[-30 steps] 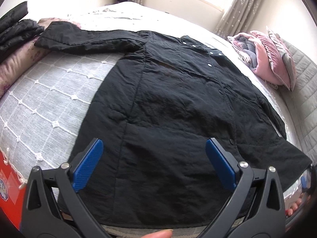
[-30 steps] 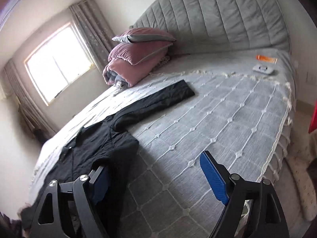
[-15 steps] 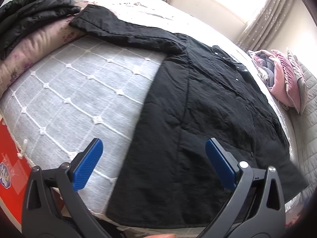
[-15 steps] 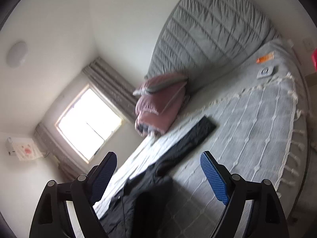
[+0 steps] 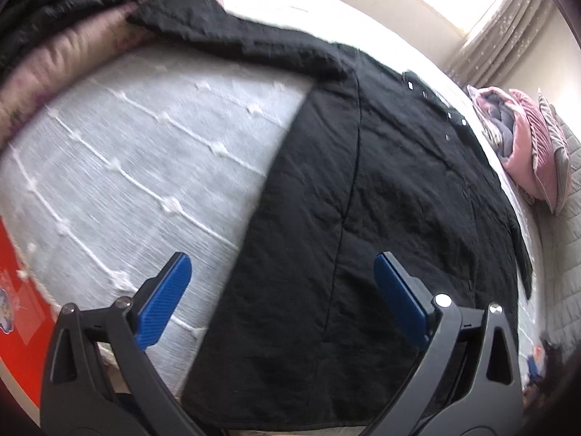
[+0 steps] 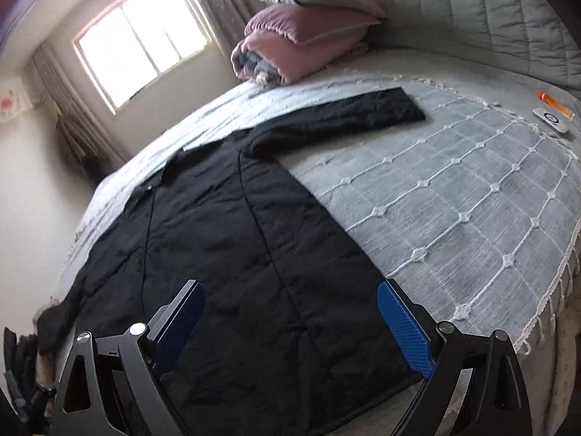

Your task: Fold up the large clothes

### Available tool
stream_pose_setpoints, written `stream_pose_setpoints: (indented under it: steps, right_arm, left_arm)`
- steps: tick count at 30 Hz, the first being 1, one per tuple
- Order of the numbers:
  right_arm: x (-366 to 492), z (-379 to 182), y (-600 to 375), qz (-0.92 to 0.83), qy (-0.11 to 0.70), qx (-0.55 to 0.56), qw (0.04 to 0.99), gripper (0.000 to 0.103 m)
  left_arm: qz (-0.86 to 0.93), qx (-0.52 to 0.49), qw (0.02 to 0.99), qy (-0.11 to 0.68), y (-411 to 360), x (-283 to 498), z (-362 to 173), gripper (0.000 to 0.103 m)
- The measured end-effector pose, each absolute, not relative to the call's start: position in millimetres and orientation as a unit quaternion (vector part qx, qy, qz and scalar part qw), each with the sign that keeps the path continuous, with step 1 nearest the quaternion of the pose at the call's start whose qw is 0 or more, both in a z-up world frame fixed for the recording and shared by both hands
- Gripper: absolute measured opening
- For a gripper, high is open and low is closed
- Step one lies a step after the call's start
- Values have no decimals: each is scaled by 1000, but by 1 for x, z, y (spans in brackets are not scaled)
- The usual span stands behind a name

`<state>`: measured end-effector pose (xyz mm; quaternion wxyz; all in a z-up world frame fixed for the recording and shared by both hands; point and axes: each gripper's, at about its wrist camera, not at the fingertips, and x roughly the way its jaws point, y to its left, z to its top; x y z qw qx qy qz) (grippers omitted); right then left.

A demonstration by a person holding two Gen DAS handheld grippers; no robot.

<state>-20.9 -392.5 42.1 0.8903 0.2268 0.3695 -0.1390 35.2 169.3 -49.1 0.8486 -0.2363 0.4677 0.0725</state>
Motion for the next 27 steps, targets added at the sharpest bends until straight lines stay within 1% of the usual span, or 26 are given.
stream_pose_setpoints:
  steps: [1, 3, 8, 12, 15, 18, 20, 22, 27]
  right_arm:
    - [-19, 37, -396, -144, 373, 227, 888, 97]
    - [-17, 32, -397, -158, 373, 228, 886, 97]
    - [6, 36, -370, -125, 392, 203, 889, 97]
    - [38, 57, -312, -45, 408, 111, 905, 97]
    - [67, 72, -272, -27, 414, 43, 909, 97]
    - [100, 78, -239, 20, 422, 22, 906, 97]
    - [120, 73, -221, 50, 437, 14, 898, 97]
    - [138, 55, -197, 69, 458, -13, 886, 97]
    - [140, 4, -170, 92, 476, -74, 871, 97]
  left_arm:
    - [71, -244, 844, 472, 172, 37, -53, 95]
    - [80, -252, 841, 471, 178, 37, -54, 92]
    - [101, -278, 839, 456, 199, 41, -49, 92]
    - [130, -277, 841, 446, 224, 56, -37, 92]
    - [165, -277, 843, 431, 251, 66, -25, 92]
    - [190, -265, 841, 432, 278, 85, -16, 92]
    - [209, -250, 846, 423, 297, 100, -10, 92]
    - [231, -238, 847, 415, 319, 118, -6, 92]
    - [275, -239, 832, 418, 363, 160, -14, 92]
